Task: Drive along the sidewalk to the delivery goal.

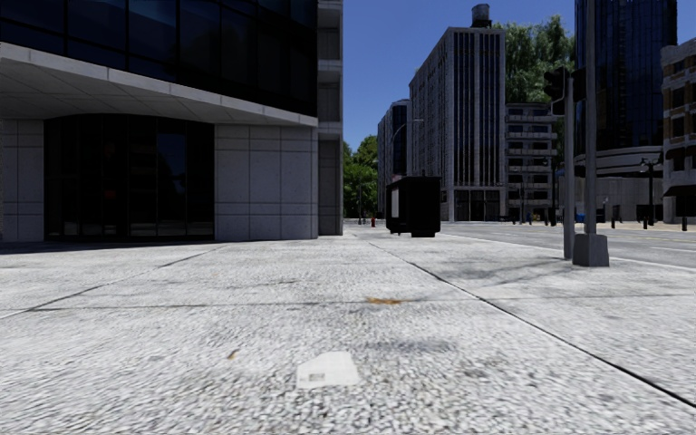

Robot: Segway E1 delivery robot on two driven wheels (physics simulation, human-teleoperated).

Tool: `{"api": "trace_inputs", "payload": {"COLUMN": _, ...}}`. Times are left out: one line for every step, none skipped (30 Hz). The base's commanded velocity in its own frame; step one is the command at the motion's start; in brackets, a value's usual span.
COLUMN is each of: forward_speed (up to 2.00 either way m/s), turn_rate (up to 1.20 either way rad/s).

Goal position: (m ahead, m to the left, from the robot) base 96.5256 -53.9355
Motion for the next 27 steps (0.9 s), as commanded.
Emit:
{"api": "trace_inputs", "payload": {"forward_speed": 1.61, "turn_rate": 0.00}}
{"api": "trace_inputs", "payload": {"forward_speed": 1.60, "turn_rate": 0.00}}
{"api": "trace_inputs", "payload": {"forward_speed": 1.58, "turn_rate": 0.00}}
{"api": "trace_inputs", "payload": {"forward_speed": 1.57, "turn_rate": 0.00}}
{"api": "trace_inputs", "payload": {"forward_speed": 1.55, "turn_rate": 0.00}}
{"api": "trace_inputs", "payload": {"forward_speed": 1.54, "turn_rate": 0.00}}
{"api": "trace_inputs", "payload": {"forward_speed": 1.54, "turn_rate": 0.00}}
{"api": "trace_inputs", "payload": {"forward_speed": 1.52, "turn_rate": 0.00}}
{"api": "trace_inputs", "payload": {"forward_speed": 1.51, "turn_rate": 0.00}}
{"api": "trace_inputs", "payload": {"forward_speed": 1.51, "turn_rate": 0.00}}
{"api": "trace_inputs", "payload": {"forward_speed": 1.51, "turn_rate": 0.00}}
{"api": "trace_inputs", "payload": {"forward_speed": 1.51, "turn_rate": 0.00}}
{"api": "trace_inputs", "payload": {"forward_speed": 1.51, "turn_rate": 0.00}}
{"api": "trace_inputs", "payload": {"forward_speed": 1.51, "turn_rate": 0.00}}
{"api": "trace_inputs", "payload": {"forward_speed": 1.51, "turn_rate": 0.00}}
{"api": "trace_inputs", "payload": {"forward_speed": 1.51, "turn_rate": 0.00}}
{"api": "trace_inputs", "payload": {"forward_speed": 1.51, "turn_rate": 0.00}}
{"api": "trace_inputs", "payload": {"forward_speed": 1.51, "turn_rate": 0.00}}
{"api": "trace_inputs", "payload": {"forward_speed": 1.51, "turn_rate": 0.00}}
{"api": "trace_inputs", "payload": {"forward_speed": 1.51, "turn_rate": 0.00}}
{"api": "trace_inputs", "payload": {"forward_speed": 1.51, "turn_rate": 0.00}}
{"api": "trace_inputs", "payload": {"forward_speed": 1.51, "turn_rate": 0.00}}
{"api": "trace_inputs", "payload": {"forward_speed": 1.51, "turn_rate": 0.00}}
{"api": "trace_inputs", "payload": {"forward_speed": 1.51, "turn_rate": 0.00}}
{"api": "trace_inputs", "payload": {"forward_speed": 1.51, "turn_rate": 0.00}}
{"api": "trace_inputs", "payload": {"forward_speed": 1.51, "turn_rate": 0.00}}
{"api": "trace_inputs", "payload": {"forward_speed": 1.51, "turn_rate": 0.00}}
